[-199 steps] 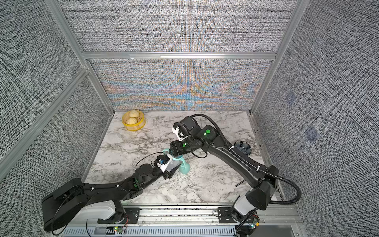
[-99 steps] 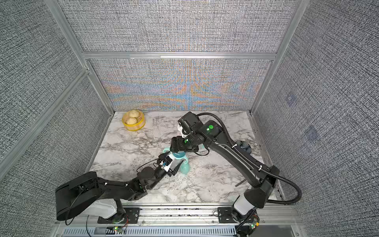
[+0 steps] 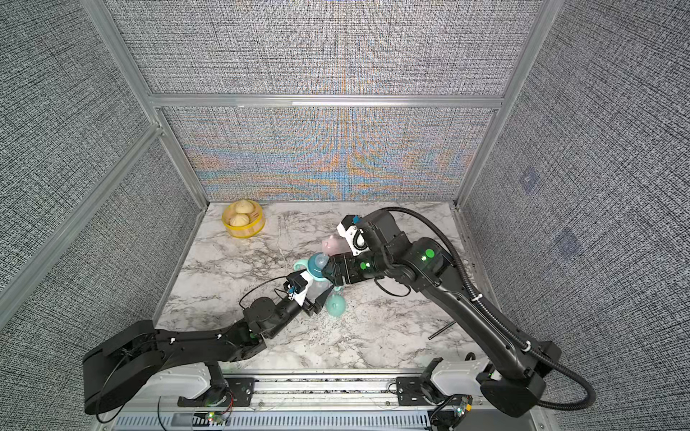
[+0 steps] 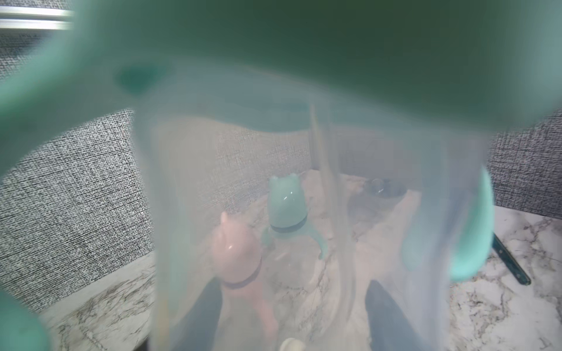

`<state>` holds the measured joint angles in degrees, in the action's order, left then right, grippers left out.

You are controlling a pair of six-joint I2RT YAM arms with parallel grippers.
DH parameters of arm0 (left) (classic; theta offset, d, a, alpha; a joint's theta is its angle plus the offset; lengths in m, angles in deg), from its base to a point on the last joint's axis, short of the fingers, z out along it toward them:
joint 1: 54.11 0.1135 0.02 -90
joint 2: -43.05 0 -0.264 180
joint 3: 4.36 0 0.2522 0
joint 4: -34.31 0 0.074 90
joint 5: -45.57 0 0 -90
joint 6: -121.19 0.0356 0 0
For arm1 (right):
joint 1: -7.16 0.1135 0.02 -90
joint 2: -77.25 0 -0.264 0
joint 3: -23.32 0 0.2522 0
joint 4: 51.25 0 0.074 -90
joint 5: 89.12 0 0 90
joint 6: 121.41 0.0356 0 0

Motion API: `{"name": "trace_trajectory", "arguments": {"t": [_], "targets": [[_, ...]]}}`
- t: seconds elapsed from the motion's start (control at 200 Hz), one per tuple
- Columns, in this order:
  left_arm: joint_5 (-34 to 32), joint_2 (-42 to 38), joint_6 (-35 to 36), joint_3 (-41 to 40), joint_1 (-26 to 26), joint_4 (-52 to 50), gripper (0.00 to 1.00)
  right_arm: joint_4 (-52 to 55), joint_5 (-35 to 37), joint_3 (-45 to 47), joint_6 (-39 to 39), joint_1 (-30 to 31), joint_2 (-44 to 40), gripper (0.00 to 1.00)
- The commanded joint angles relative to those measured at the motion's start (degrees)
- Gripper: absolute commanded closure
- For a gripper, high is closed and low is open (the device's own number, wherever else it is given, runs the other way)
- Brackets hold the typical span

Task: Assemble the baby bottles
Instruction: Close the nipple on the baby bottle, then screw the nipple onto the baby bottle.

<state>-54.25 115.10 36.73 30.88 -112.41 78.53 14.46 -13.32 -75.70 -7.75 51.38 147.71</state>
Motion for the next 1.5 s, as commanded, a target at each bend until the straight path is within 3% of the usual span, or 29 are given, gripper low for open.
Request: {"name": "trace_trajectory", "arguments": {"t": [0.0, 0.175, 0.34, 0.505, 0.746, 1.046, 1.286, 1.496], "targets": [[9.7, -2.0, -4.2, 1.1, 1.9, -5.2, 1.00, -14.4, -3.2, 6.1, -5.3, 0.0, -3.9, 0.15], [19.6, -3.2, -7.4, 3.6, 4.5, -12.4, 1.00, -26.9, -3.4, 15.1, -10.2, 0.1, -9.6, 0.15], [25.1, -4.3, -9.2, 3.5, 5.5, -14.1, 1.00, -32.0, -3.6, 18.5, -14.2, 0.1, -10.7, 0.14], [27.3, -5.4, -10.9, 3.8, 5.9, -15.7, 1.00, -39.2, -3.9, 22.5, -13.2, 0.1, -10.2, 0.14], [27.5, -7.6, -11.3, 4.0, 6.0, -18.3, 1.00, -48.4, -3.9, 27.9, -10.8, 0.1, -11.2, 0.15], [27.2, -7.1, -11.5, 4.4, 6.1, -18.6, 1.00, -50.1, -3.6, 30.5, -9.6, 0.1, -11.7, 0.21], [25.4, -6.7, -11.2, 5.3, 6.1, -19.0, 1.00, -49.8, -3.6, 30.8, -8.9, 0.1, -11.3, 0.34], [17.1, -6.4, -9.3, 6.3, 6.1, -21.0, 1.00, -46.1, 0.8, 29.3, -8.3, 1.2, -10.4, 0.47]]}}
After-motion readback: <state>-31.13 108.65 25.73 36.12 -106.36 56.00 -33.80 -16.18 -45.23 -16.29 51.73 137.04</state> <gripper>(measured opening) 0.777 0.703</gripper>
